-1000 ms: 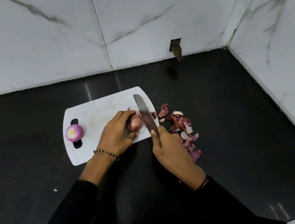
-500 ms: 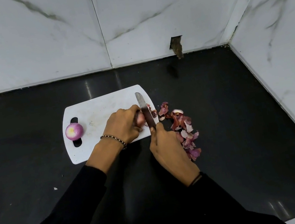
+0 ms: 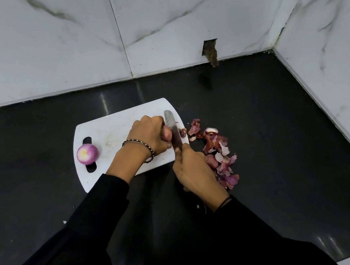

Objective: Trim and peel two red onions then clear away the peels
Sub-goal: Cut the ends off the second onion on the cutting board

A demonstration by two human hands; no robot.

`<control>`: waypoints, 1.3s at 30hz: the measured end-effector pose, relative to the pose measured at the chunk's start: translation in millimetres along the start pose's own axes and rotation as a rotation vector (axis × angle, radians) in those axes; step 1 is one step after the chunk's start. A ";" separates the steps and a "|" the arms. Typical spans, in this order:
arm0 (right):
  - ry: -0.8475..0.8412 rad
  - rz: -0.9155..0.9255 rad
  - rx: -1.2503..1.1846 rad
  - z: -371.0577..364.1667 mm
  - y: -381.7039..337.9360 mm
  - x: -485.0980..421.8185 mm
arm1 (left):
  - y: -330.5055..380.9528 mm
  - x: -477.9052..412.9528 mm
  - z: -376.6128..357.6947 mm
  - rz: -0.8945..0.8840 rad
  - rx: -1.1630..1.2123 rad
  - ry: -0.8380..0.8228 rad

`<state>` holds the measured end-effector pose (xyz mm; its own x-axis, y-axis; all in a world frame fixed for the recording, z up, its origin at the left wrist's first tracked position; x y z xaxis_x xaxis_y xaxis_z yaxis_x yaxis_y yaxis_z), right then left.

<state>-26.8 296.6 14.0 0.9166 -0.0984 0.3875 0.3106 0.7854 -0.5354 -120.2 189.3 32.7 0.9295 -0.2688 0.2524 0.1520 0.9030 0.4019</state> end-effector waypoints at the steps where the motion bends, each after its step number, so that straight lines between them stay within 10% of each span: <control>1: -0.005 0.003 0.018 -2.0 -0.5 -1.4 | 2.2 -0.2 0.0 -0.004 -0.016 -0.003; 39: 0.227 0.044 0.550 -14.4 0.2 0.1 | 24.6 17.0 -13.5 0.125 0.040 0.004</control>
<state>-23.0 287.9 3.1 0.9754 -0.1393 0.1708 0.1508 0.9870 -0.0561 -96.1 211.4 34.9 0.9418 -0.1539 0.2987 0.0220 0.9153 0.4022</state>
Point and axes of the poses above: each hand's wrist, its own x-axis away from the middle knuckle, its own z-axis out of the back of the hand, y = z × x, the point moved 1 cm from there along -x, towards the middle knuckle, and after that the axes turned 10 degrees about x, right-handed, at the moved point
